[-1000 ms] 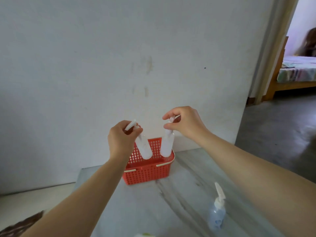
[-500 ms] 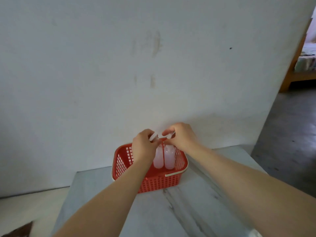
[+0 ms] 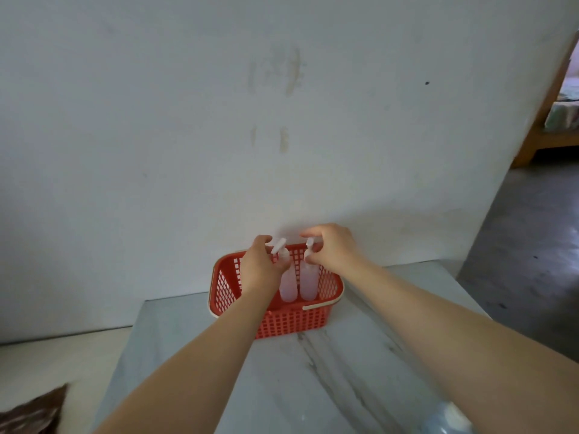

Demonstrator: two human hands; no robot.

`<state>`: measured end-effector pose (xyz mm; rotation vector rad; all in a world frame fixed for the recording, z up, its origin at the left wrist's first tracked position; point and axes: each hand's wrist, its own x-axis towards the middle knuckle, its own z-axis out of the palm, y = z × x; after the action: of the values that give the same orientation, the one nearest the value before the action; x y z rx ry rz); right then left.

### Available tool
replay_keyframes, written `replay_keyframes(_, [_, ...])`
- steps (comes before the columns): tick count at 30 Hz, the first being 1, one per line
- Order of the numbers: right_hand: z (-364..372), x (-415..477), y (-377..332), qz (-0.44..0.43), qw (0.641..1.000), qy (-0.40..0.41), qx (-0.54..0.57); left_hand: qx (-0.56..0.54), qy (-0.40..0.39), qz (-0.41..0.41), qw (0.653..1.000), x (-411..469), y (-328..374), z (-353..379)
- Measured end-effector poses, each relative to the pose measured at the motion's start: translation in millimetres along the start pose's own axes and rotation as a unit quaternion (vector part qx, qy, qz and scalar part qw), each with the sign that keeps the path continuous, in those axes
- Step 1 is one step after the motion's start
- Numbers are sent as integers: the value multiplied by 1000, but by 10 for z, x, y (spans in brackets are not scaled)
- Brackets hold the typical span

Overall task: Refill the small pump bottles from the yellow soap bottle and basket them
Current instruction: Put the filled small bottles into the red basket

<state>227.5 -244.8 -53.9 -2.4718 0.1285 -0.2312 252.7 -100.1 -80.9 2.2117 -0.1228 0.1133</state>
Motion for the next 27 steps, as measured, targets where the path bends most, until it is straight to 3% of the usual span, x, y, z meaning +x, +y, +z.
replay_keyframes(5, [-204, -352, -124, 0, 997, 9, 71, 15, 3, 16, 1000, -271, 29, -246])
replay_keyframes(14, [-652, -1528, -262, -93, 994, 30, 49, -48, 31, 48, 997, -1196, 284, -636])
replay_keyframes(18, [-779, -1917, -68, -50, 999, 13, 16, -58, -18, 110, 992, -1631, 481, -701])
replay_keyframes(21, [-833, -2122, 147, 29, 998, -8, -56, -40, -52, 158, 985, -1895, 618, -709])
replay_keyframes(24, [-830, -2306, 336, 85, 993, -51, -70, -51, -79, 159, 983, -2070, 644, -732])
replay_keyframes(27, [-784, -2482, 431, 76, 993, -75, -43, -27, -107, 155, 982, -2172, 584, -825])
